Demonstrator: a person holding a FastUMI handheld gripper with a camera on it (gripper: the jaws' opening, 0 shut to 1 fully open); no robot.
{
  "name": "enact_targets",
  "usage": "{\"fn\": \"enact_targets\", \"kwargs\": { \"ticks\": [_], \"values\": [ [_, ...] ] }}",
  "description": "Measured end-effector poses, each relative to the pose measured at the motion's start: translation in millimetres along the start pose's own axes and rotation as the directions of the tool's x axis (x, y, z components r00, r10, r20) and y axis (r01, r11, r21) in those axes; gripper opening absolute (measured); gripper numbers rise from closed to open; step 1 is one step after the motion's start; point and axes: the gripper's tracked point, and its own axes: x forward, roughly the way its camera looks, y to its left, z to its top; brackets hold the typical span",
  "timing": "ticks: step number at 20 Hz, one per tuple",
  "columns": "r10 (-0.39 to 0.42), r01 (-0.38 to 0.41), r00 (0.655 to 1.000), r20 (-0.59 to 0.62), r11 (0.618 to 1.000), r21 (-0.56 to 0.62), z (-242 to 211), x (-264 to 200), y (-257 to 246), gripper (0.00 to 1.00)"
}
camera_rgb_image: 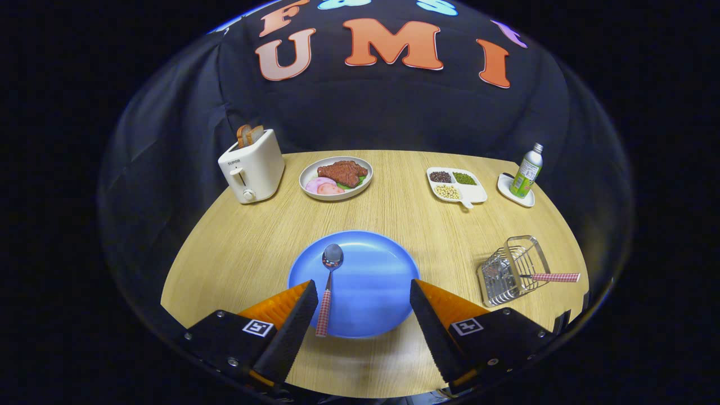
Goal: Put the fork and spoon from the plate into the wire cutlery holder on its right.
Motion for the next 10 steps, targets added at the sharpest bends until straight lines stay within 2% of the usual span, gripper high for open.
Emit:
{"fn": "enact_targets", "kwargs": {
  "ticks": [5,9,10],
  "values": [
    [-0.022,0.022,1.0,-0.014,0.999,-0.031,-24,26,23,0.99],
    [0.001,-0.001,1.0,-0.017,1.0,-0.011,-40,41,40,0.99],
    [0.007,-0.008,1.0,-0.012,1.0,-0.011,-42,43,43,0.96]
  ]
}}
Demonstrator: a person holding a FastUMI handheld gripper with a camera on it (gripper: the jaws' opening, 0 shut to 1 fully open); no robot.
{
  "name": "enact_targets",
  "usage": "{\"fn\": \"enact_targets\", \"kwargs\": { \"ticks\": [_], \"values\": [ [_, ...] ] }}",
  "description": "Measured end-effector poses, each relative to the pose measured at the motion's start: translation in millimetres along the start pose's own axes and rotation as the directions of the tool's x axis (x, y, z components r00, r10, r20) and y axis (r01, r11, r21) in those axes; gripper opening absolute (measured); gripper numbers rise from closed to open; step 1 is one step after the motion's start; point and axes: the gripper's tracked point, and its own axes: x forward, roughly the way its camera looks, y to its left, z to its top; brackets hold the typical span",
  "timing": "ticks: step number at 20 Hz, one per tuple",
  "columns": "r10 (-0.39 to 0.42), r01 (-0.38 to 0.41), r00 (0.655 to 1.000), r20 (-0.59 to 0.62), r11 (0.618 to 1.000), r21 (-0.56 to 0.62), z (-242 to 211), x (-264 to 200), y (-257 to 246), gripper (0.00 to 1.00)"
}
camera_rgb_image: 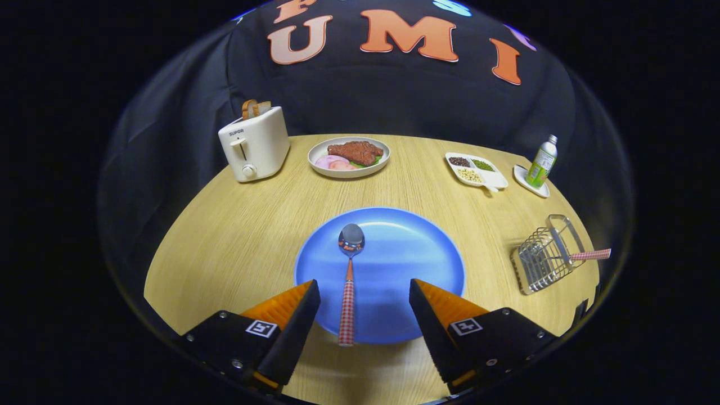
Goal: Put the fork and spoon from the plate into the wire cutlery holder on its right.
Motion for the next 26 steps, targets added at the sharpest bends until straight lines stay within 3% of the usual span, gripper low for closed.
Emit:
{"fn": "enact_targets", "kwargs": {
  "ticks": [1,2,7,9,10,15,22,26],
  "values": [
    [-0.001,0.001,1.0,0.005,1.0,-0.005,-2,4,3,0.92],
    [-0.002,0.002,1.0,0.005,1.0,-0.011,-6,6,4,0.81],
    [-0.007,0.007,1.0,-0.027,1.0,-0.002,-23,17,10,0.48],
    [-0.019,0.019,0.999,-0.027,1.0,-0.001,-25,20,9,0.31],
    [-0.02,0.02,0.999,-0.027,1.0,-0.001,-25,23,10,0.15],
    [-0.008,0.009,0.999,-0.039,0.999,0.032,-21,17,7,0.06],
    [0.052,-0.049,0.998,-0.047,0.997,0.063,0,-10,-9,0.05],
    [0.064,-0.06,0.996,-0.062,0.996,0.068,16,-40,-47,0.05]
  ]
}}
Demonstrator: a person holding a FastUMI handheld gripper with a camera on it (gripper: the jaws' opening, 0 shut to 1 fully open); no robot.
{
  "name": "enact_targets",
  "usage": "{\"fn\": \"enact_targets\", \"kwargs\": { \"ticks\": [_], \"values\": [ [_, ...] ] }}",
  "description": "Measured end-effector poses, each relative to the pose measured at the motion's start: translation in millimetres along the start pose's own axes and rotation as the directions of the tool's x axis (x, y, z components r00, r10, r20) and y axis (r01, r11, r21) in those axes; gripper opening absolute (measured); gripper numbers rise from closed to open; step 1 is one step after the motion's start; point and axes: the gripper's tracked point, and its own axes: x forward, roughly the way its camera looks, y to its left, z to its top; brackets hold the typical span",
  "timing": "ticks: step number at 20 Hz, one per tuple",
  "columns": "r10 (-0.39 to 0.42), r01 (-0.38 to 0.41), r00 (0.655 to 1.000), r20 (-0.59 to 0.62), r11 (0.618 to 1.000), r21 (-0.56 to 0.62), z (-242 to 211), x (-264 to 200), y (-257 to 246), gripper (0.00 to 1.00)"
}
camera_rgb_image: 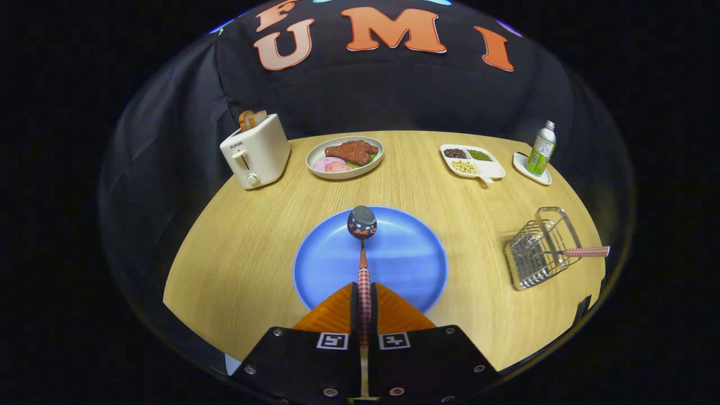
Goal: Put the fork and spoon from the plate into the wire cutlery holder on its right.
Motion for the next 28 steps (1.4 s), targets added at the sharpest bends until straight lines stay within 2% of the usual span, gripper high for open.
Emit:
{"fn": "enact_targets", "kwargs": {
  "ticks": [5,10,15,21,25,28],
  "values": [
    [-0.033,0.033,0.999,-0.023,0.999,-0.005,20,-44,-65,0.05],
    [-0.107,0.101,0.991,-0.084,0.992,-0.073,34,-79,-144,0.05],
    [-0.123,0.102,0.977,-0.174,0.987,-0.124,37,-100,-194,0.05],
    [-0.138,0.075,0.939,-0.315,0.976,-0.204,31,-107,-229,0.05],
    [-0.136,0.034,0.904,-0.405,0.968,-0.25,32,-101,-231,0.05],
    [-0.163,0.013,0.875,-0.456,0.949,-0.315,31,-93,-231,0.05]
  ]
}}
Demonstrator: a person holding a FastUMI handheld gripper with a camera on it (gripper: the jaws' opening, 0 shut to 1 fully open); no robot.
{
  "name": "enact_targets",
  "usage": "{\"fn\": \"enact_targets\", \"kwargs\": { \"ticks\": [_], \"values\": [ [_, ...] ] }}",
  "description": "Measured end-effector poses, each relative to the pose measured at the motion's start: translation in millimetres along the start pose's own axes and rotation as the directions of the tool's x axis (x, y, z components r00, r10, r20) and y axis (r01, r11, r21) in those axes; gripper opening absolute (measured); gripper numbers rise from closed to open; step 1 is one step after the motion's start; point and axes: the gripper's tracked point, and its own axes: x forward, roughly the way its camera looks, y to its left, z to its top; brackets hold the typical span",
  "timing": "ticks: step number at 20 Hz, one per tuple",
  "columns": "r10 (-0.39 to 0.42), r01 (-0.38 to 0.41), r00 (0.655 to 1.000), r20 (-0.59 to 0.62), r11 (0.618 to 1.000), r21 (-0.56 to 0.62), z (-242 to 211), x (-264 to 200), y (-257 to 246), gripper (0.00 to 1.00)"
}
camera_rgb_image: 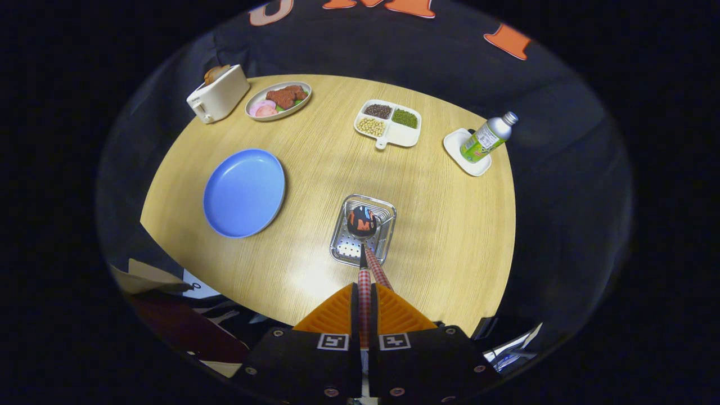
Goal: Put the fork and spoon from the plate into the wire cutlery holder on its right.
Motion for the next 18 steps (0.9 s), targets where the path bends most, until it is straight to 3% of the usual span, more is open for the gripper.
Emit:
{"fn": "enact_targets", "kwargs": {
  "ticks": [7,13,18],
  "values": [
    [-0.021,0.01,0.995,-0.102,0.994,-0.111,8,22,10,0.05],
    [-0.024,0.016,0.992,-0.12,0.998,-0.066,13,35,12,0.07],
    [-0.014,0.015,0.999,-0.05,1.0,0.025,24,24,13,0.17]
  ]
}}
